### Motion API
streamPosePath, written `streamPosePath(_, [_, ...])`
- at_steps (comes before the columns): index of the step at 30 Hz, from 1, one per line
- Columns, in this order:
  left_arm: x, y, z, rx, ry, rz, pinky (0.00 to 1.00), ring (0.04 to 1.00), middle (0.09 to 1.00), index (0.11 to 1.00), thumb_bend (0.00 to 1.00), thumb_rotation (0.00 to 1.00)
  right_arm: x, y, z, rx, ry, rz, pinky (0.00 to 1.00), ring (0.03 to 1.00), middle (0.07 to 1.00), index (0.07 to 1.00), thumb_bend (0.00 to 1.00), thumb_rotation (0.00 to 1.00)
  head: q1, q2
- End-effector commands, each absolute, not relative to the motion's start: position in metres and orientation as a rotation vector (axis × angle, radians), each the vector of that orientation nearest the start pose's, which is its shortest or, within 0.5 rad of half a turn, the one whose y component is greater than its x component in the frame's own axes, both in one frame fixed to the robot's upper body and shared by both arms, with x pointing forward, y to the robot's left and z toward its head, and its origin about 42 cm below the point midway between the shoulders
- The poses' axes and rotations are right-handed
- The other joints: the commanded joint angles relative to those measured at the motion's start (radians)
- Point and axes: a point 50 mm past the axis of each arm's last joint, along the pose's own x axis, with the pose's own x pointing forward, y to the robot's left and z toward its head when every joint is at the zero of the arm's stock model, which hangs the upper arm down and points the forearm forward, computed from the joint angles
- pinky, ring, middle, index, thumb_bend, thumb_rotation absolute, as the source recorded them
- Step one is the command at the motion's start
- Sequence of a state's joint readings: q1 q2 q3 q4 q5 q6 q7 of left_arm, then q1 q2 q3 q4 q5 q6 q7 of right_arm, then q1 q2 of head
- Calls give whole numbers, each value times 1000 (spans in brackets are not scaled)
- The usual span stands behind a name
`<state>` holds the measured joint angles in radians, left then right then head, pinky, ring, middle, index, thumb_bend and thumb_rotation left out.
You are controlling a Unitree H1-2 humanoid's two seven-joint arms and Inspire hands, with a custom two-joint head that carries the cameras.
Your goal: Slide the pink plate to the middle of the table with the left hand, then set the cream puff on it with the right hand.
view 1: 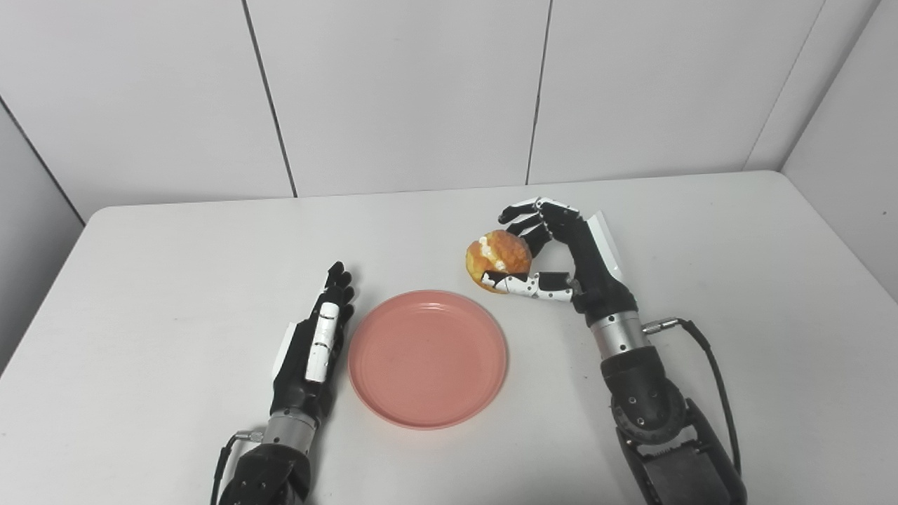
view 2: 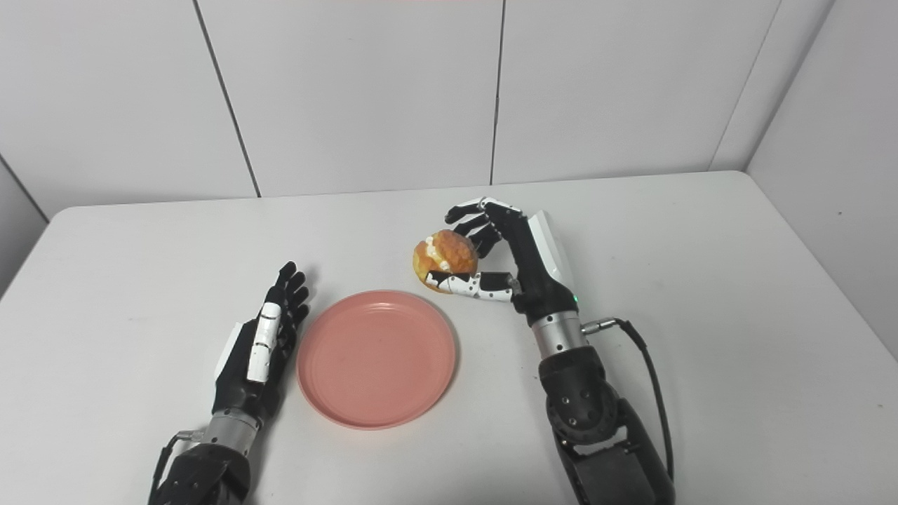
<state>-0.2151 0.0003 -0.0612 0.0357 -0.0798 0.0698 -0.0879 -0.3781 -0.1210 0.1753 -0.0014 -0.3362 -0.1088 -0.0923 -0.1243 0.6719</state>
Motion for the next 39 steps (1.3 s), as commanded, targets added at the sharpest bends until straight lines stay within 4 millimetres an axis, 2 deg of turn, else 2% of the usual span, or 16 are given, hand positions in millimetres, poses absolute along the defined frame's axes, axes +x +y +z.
streamPosePath(1, [347, 163, 153, -61, -135, -230, 1000, 1000, 1000, 1000, 648, 1000, 372, -154, 241, -422, -598, 154, 411, 415, 501, 544, 508, 0, 2, 0])
streamPosePath(13, [347, 160, 154, -40, -133, -223, 1000, 1000, 1000, 1000, 664, 1000, 353, -115, 230, -427, -594, 299, 402, 407, 502, 549, 506, 0, 11, 6])
streamPosePath(17, [347, 160, 155, -32, -128, -222, 1000, 1000, 1000, 1000, 668, 1000, 349, -107, 218, -440, -589, 346, 315, 439, 465, 539, 509, 0, 17, 14])
streamPosePath(18, [347, 160, 155, -30, -131, -223, 1000, 1000, 1000, 1000, 671, 1000, 348, -105, 213, -448, -581, 359, 264, 359, 472, 516, 514, 0, 18, 13])
streamPosePath(20, [348, 159, 154, -30, -138, -222, 1000, 1000, 1000, 1000, 671, 1000, 346, -103, 206, -474, -562, 377, 212, 280, 477, 497, 518, 0, 18, 13])
streamPosePath(21, [348, 159, 154, -28, -142, -224, 1000, 1000, 1000, 1000, 671, 1000, 347, -103, 204, -484, -551, 386, 235, 303, 480, 495, 518, 0, 22, 14])
streamPosePath(23, [348, 159, 154, -27, -142, -222, 1000, 1000, 1000, 1000, 670, 1000, 347, -104, 199, -500, -526, 406, 360, 439, 471, 513, 516, 0, 22, 13])
streamPosePath(25, [347, 158, 155, -21, -138, -216, 1000, 1000, 1000, 1000, 672, 1000, 347, -105, 195, -523, -507, 416, 402, 487, 479, 507, 516, 0, 24, 14])
streamPosePath(34, [348, 158, 155, -35, -133, -224, 1000, 1000, 1000, 1000, 689, 1000, 352, -111, 184, -625, -474, 440, 392, 498, 491, 498, 518, 0, 28, 15])
streamPosePath(39, [348, 157, 156, -45, -131, -228, 1000, 1000, 1000, 1000, 683, 1000, 357, -117, 182, -712, -537, 415, 399, 509, 498, 493, 517, 0, 32, 15])
